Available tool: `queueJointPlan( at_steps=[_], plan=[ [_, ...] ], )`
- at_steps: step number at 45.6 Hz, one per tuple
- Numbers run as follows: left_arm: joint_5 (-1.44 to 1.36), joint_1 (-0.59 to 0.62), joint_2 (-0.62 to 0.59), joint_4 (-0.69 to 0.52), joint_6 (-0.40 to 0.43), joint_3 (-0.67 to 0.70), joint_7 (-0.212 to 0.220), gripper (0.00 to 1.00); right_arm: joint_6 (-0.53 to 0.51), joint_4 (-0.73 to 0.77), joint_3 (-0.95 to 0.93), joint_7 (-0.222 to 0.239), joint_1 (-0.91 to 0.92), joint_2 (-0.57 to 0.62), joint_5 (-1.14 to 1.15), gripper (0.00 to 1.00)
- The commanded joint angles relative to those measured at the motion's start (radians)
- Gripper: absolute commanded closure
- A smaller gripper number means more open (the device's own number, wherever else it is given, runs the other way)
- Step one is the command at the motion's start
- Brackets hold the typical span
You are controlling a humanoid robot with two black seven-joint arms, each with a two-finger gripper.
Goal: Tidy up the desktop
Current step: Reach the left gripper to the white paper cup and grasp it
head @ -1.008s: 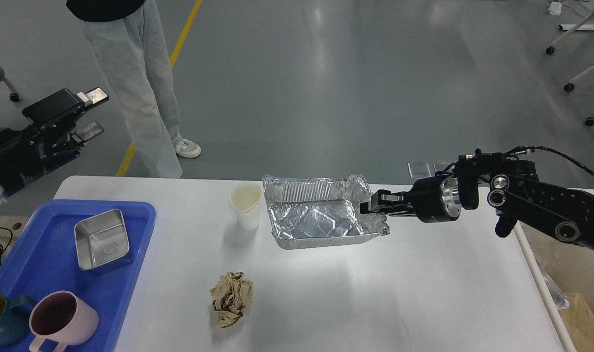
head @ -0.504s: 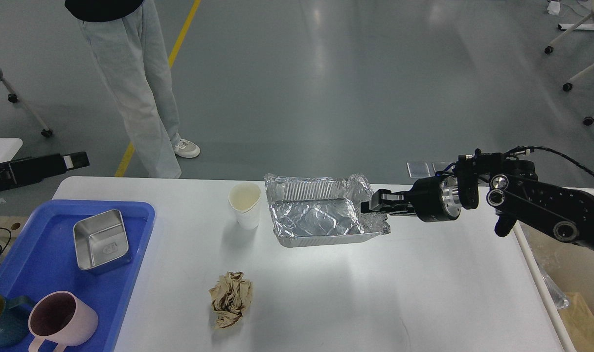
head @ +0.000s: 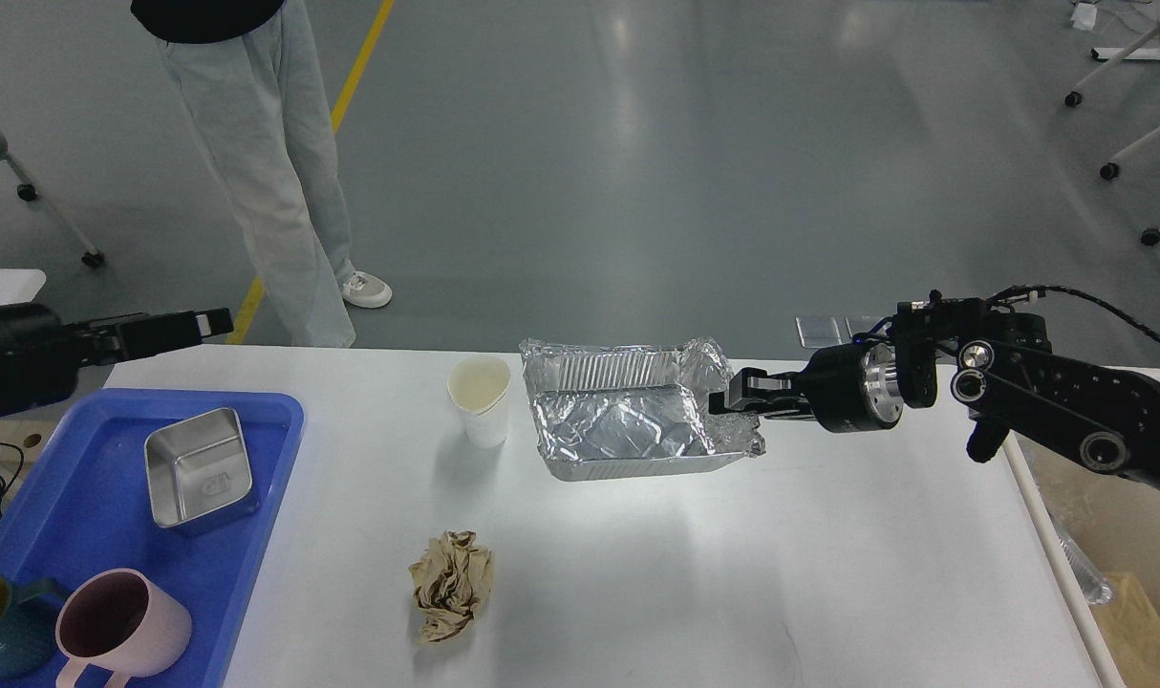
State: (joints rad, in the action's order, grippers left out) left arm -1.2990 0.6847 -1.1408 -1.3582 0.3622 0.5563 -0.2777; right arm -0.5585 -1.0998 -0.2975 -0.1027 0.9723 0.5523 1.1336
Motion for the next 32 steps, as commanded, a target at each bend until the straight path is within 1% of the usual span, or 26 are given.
queueJointPlan(
  at_steps=[1, 8, 18, 23, 32],
  plan=[
    [-0.095, 0.033, 0.186, 0.132, 0.001, -0.001, 0.014, 0.03, 0.000, 0.003, 0.000, 0.000, -0.004, 0.002, 0.000, 1.00],
    [-0.183, 0.049, 0.390, 0.273, 0.000, -0.001, 0.017, 0.03, 0.003, 0.009, 0.000, 0.000, -0.007, 0.000, -0.002, 1.00],
    [-0.281, 0.091, 0.607, 0.430, -0.006, -0.009, 0.017, 0.04, 0.005, 0.018, 0.000, 0.000, -0.015, 0.000, -0.002, 1.00],
    [-0.296, 0.110, 0.679, 0.496, -0.054, -0.039, 0.015, 0.04, 0.005, 0.018, 0.000, 0.000, -0.020, 0.000, -0.002, 1.00],
    [-0.279, 0.151, 0.788, 0.634, -0.155, -0.177, 0.014, 0.06, 0.005, 0.018, 0.000, 0.000, -0.021, 0.006, -0.003, 1.00]
  ],
)
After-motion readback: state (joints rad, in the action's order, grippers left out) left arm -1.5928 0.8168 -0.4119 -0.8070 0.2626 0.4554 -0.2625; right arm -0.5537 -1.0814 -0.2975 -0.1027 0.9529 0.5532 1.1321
